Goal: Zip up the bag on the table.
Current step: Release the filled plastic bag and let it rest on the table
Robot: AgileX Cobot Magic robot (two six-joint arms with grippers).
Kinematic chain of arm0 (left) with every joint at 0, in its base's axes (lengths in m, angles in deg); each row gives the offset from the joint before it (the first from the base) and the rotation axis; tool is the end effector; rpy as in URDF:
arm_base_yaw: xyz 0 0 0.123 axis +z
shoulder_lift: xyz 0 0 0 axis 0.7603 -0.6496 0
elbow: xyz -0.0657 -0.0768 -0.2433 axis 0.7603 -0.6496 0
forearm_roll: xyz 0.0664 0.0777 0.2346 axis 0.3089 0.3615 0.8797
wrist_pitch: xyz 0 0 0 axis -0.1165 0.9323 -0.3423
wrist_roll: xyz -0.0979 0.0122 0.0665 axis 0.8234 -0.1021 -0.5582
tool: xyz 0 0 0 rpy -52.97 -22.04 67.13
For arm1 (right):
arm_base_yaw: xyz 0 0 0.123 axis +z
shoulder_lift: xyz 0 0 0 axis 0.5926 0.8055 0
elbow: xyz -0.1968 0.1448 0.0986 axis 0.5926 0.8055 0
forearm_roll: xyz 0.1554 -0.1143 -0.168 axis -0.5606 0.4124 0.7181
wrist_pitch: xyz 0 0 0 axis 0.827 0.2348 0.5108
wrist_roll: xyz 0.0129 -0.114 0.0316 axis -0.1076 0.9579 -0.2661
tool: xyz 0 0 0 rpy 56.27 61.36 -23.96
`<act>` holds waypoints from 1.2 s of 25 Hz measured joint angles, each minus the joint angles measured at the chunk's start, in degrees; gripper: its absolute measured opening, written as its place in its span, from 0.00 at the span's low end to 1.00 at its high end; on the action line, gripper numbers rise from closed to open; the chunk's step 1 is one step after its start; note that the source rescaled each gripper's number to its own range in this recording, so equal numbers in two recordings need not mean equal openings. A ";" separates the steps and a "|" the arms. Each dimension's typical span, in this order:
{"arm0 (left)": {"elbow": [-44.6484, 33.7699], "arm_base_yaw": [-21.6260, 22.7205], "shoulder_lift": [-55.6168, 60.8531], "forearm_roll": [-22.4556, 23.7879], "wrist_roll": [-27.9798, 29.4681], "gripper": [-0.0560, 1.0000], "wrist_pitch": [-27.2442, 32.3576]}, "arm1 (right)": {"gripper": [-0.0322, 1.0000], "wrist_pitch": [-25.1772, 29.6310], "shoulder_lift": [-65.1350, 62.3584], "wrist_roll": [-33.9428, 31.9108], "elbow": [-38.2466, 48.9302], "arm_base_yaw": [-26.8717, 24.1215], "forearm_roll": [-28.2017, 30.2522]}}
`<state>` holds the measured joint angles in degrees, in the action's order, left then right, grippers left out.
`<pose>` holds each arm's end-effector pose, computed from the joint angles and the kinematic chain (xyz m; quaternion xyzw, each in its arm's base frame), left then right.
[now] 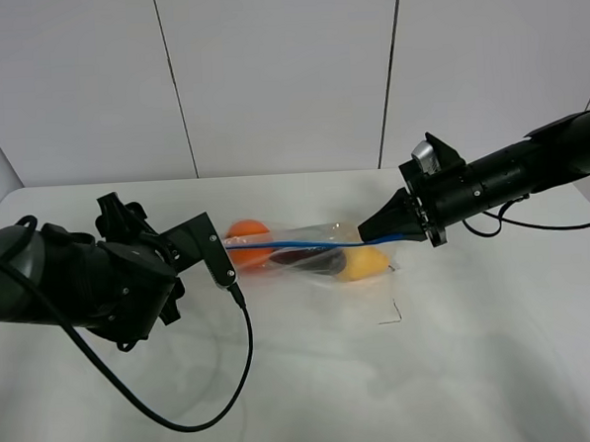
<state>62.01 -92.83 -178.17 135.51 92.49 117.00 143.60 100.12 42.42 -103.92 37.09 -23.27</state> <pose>0.2802 -0.1529 0.1029 0.4792 0.7554 0.3287 0.3027 0.3490 0.1093 0.1352 -0.0710 0.8551 0.5090 0.0694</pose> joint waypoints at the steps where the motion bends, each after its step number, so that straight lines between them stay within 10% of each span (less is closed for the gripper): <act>1: 0.00 0.00 0.00 -0.11 0.07 0.88 0.04 | 0.03 0.00 0.00 0.00 0.00 0.00 0.00; 21: -0.02 0.00 1.54 -3.31 -0.44 0.99 4.31 | 0.03 0.00 0.00 0.00 0.00 0.00 0.00; 30: 8.57 10.22 7.86 -24.24 -12.99 0.99 0.67 | 0.03 0.00 0.00 0.05 0.00 0.00 0.02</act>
<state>70.57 -82.61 -170.31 111.27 79.50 117.67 143.60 100.12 42.48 -103.92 37.09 -23.25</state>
